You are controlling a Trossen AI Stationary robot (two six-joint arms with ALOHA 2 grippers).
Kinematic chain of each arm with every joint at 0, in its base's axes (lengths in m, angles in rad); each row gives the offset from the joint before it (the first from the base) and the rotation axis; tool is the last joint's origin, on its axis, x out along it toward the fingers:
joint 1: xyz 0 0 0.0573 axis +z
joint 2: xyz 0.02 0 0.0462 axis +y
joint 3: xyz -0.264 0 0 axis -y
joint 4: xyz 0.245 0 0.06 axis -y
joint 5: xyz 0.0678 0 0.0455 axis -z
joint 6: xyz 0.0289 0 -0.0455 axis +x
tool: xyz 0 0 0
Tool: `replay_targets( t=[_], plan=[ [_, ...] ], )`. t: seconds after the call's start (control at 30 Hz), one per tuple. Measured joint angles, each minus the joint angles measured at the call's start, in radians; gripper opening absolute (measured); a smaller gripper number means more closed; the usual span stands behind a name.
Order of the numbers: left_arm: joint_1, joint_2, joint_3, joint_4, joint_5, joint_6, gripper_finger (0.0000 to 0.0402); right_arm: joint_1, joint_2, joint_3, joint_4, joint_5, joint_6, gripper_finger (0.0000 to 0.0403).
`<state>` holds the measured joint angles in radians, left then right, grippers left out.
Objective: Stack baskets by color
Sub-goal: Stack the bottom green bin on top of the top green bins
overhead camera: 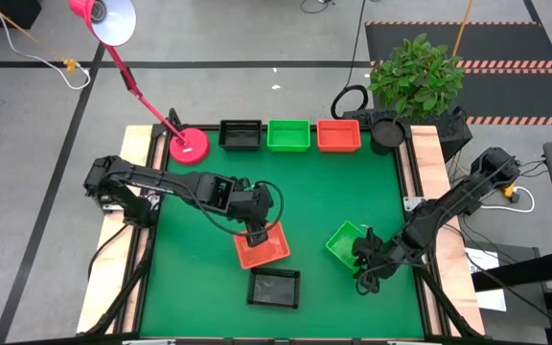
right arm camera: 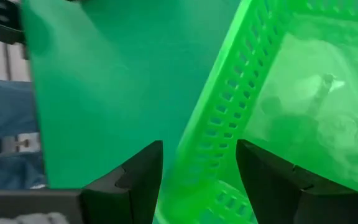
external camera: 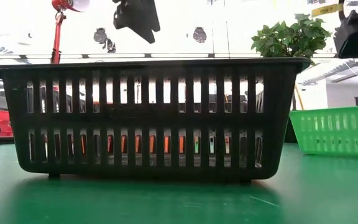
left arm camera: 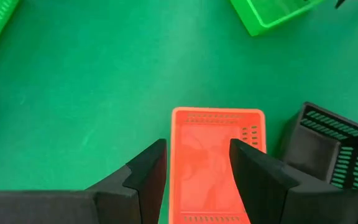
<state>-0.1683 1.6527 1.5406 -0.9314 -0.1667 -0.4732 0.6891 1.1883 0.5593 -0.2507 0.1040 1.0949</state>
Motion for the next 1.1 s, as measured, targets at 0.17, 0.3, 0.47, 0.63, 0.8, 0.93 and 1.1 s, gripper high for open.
replay_targets(
  t=[0.17, 0.3, 0.47, 0.63, 0.8, 0.93, 1.1],
  plan=[
    [0.02, 0.0, 0.0, 0.0, -0.001, 0.008, 0.0177, 0.0, 0.022, 0.0, -0.004, 0.0, 0.002, 0.0161],
    [0.035, 0.0, 0.0, 0.0, -0.001, 0.028, 0.0177, -0.002, 0.02, 0.002, -0.013, -0.001, 0.019, 0.0102],
    [0.051, 0.0, 0.0, -0.001, -0.001, 0.048, 0.0177, -0.003, 0.005, 0.001, -0.019, 0.0, 0.034, 0.0024],
    [0.065, 0.0, 0.0, -0.005, 0.0, 0.07, 0.0177, -0.013, -0.036, 0.002, -0.031, 0.004, 0.034, 0.0011],
    [0.088, 0.0, 0.0, -0.02, 0.0, 0.087, 0.0177, -0.072, -0.092, 0.076, -0.19, -0.003, -0.047, 0.0005],
    [0.108, 0.0, 0.0, -0.047, 0.012, 0.098, 0.0177, -0.164, -0.121, 0.168, -0.33, -0.007, -0.205, 0.0004],
    [0.147, 0.0, 0.0, -0.122, 0.031, 0.134, 0.0177, -0.311, -0.127, 0.3, -0.475, -0.003, -0.4, 0.0003]
  ],
)
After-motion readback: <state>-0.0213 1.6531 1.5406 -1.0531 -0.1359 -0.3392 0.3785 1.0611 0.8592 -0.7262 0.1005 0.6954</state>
